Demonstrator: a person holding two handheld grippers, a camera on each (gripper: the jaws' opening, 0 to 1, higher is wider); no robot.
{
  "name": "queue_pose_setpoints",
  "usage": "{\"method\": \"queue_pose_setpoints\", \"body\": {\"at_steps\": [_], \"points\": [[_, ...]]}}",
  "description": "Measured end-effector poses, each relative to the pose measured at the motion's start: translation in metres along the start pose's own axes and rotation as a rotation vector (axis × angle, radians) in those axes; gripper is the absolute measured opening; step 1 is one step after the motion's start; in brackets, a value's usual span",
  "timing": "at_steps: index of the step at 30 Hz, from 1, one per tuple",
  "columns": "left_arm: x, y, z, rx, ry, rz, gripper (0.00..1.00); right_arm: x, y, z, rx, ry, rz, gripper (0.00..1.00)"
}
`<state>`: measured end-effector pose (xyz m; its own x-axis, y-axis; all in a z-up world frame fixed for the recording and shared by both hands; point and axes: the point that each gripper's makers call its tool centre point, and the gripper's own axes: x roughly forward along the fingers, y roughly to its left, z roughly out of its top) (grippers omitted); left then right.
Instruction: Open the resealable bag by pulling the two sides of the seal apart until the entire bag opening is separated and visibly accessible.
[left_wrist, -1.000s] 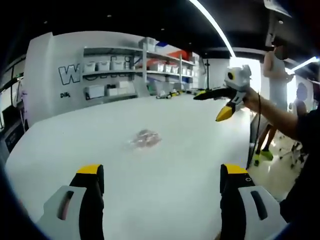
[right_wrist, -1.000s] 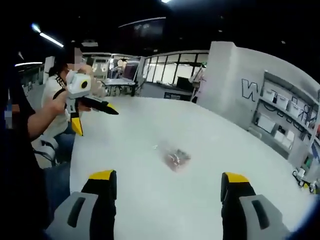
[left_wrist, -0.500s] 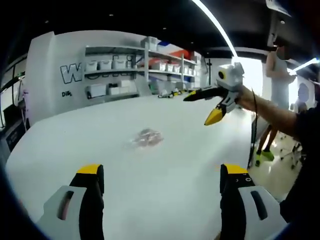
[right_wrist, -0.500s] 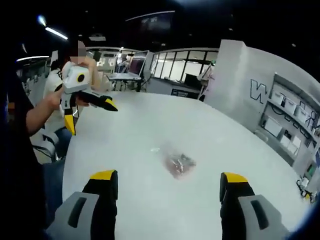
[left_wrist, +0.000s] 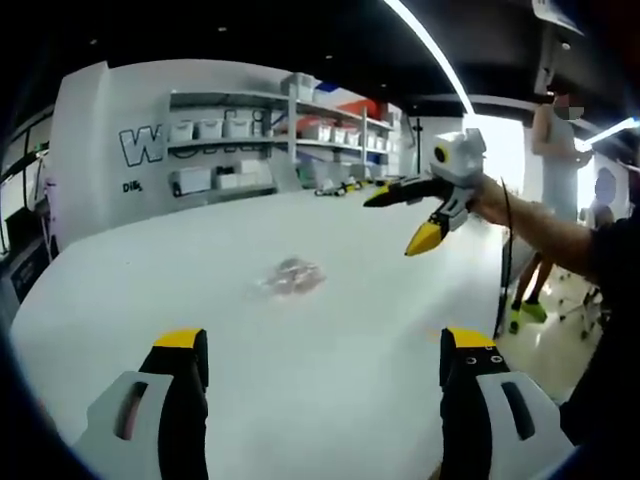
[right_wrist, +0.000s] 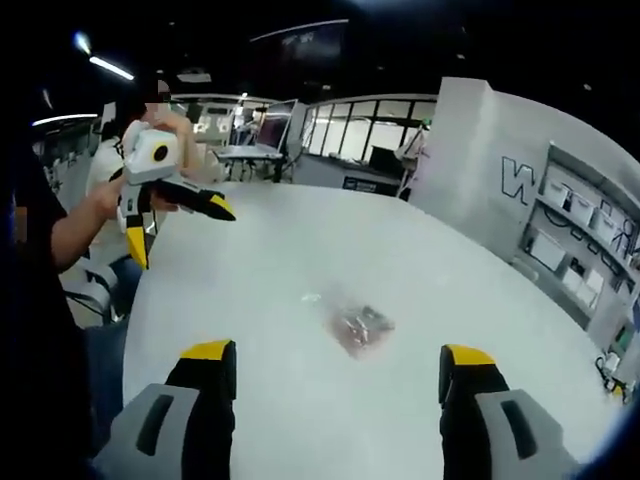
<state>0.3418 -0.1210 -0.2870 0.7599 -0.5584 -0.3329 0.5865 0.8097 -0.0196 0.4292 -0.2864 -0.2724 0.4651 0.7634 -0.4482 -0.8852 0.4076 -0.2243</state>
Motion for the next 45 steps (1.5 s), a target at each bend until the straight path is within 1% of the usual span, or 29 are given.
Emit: {"method": "queue_pose_setpoints", "body": {"at_steps": [27,45], "points": [[0.001,0.002,0.0,0.004,0.007,0.001,0.95,0.022,-0.003,0.005,-0.002,0.009,0.021,0.82],[0.001,0.004,-0.002,0.003,0.011,0.002,0.95,0.04,-0.006,0.004,-0.001,0.023,0.035,0.81]]}}
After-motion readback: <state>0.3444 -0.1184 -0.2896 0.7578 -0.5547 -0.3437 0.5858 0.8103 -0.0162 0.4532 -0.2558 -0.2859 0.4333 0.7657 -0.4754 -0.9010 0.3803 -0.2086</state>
